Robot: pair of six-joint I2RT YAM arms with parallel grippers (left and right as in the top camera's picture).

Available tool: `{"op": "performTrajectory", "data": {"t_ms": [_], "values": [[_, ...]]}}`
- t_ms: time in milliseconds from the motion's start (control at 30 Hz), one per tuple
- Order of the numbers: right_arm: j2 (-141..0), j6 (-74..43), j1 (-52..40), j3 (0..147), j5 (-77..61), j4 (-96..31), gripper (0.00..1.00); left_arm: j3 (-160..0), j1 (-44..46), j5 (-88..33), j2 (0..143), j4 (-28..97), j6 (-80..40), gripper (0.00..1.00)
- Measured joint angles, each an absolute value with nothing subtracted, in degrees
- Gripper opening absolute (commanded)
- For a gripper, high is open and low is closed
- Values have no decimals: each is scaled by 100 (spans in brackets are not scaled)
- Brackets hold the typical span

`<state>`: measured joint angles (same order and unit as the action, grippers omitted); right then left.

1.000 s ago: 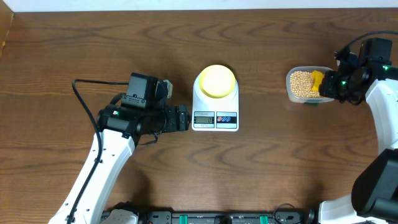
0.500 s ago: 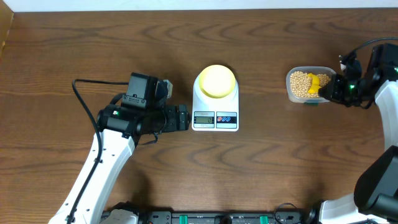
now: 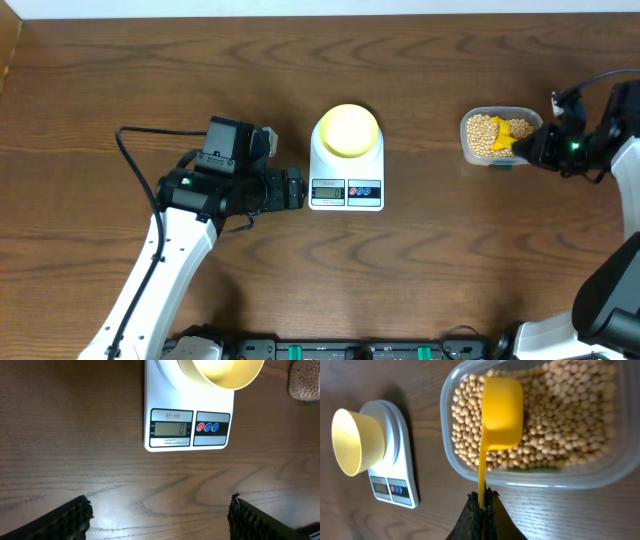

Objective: Scoop item into bowl and weigh 50g on scale
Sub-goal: 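Drag the scoop through the soybeans and lift it filled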

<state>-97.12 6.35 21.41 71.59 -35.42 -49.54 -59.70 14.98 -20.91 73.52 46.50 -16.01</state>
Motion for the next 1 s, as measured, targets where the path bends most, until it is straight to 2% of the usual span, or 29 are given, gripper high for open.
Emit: {"op": "performTrajectory", "data": {"t_ms": [600, 1000], "values": [[-9712, 578, 2794, 6578, -4567, -4646, 1, -5970, 1498, -2091, 7352, 4648, -1601, 89], [-9712, 156, 2871, 6114, -5124, -4064, 1, -5970, 1498, -2091, 7352, 4650, -1601, 89]]}}
